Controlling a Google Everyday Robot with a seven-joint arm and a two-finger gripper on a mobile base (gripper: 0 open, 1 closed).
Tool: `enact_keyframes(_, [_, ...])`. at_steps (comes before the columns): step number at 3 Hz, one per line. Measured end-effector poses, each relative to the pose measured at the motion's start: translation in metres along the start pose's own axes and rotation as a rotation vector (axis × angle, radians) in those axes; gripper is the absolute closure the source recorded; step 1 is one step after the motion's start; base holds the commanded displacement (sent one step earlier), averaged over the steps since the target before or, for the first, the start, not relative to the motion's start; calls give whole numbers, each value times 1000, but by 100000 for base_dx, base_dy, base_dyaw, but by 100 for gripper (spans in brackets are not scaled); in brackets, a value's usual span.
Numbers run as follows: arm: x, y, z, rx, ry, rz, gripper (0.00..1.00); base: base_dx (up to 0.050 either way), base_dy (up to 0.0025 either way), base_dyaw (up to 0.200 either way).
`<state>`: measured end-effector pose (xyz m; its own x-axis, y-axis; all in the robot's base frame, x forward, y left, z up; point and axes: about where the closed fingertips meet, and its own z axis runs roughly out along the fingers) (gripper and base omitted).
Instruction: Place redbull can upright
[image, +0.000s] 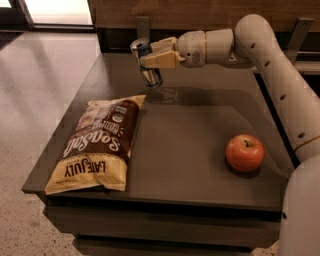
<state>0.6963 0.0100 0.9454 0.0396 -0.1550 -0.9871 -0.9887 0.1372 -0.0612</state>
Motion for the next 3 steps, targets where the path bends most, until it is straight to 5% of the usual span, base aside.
enact_keyframes(3, [17, -3, -23, 28, -88, -14, 100, 0, 0, 0])
